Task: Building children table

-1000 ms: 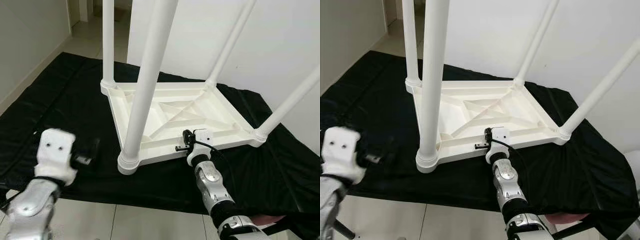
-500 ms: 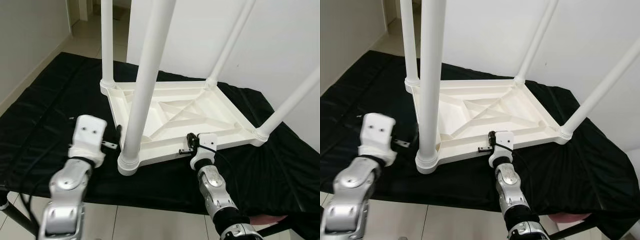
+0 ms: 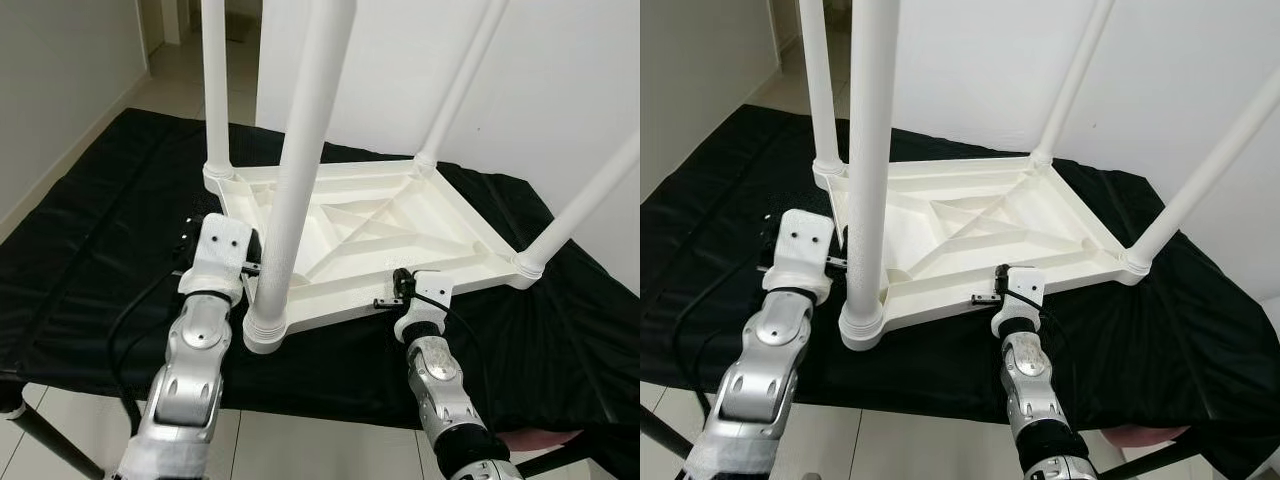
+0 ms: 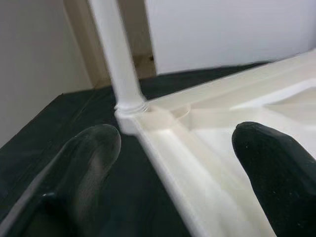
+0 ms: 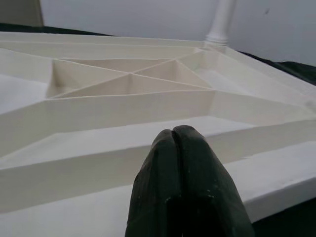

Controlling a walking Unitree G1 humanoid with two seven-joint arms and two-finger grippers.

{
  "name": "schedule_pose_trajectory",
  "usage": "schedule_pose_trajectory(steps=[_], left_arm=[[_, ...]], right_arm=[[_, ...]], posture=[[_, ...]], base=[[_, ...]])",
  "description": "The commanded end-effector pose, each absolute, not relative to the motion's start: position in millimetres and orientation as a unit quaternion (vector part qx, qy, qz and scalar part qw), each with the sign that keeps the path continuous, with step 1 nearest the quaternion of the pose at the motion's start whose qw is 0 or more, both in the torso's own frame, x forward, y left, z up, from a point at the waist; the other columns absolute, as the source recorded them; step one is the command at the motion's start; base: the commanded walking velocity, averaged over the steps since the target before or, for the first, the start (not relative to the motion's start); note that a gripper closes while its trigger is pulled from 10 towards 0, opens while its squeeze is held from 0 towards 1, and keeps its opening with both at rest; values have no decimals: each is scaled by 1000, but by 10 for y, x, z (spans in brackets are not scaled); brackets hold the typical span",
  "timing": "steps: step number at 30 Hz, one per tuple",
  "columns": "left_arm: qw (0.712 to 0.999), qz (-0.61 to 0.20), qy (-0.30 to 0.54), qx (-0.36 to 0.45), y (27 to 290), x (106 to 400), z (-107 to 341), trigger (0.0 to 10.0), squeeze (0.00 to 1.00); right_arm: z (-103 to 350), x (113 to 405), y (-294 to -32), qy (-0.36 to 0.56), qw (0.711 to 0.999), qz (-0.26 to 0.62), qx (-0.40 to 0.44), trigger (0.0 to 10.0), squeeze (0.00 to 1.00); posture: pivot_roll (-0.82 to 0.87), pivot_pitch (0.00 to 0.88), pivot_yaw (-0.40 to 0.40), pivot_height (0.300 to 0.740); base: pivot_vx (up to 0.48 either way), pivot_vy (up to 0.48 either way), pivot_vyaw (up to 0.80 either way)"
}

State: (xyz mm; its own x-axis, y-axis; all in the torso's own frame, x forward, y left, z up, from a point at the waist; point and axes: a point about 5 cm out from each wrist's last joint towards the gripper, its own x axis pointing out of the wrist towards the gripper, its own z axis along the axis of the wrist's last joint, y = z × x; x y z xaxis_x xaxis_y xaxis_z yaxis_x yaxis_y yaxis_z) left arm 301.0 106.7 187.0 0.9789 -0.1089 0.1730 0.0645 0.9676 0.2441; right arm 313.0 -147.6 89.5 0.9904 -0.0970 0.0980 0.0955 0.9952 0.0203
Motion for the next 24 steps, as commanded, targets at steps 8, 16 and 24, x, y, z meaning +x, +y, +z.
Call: schedule_pose_trajectory(steps=[8, 16, 24], left_arm=[[967, -216, -117, 68, 810, 3147, 1960, 10000, 0], [943, -299, -143, 34, 693, 3085, 2058, 10000, 0], [893, -429, -138, 13, 479, 2826, 2026, 10000, 0]], right_arm=[[1002, 3206, -1834, -44, 983, -178, -13, 10000, 0], [1008, 3270, -2033, -21, 974, -225, 19, 10000, 1000], [957, 3368, -2271, 39, 952, -293, 79, 10000, 1000]], posture=[[27, 0, -99, 740], [25, 0, -106, 740], [34, 0, -119, 740]], base=[[0, 0, 0], [0, 0, 0], [0, 0, 0]])
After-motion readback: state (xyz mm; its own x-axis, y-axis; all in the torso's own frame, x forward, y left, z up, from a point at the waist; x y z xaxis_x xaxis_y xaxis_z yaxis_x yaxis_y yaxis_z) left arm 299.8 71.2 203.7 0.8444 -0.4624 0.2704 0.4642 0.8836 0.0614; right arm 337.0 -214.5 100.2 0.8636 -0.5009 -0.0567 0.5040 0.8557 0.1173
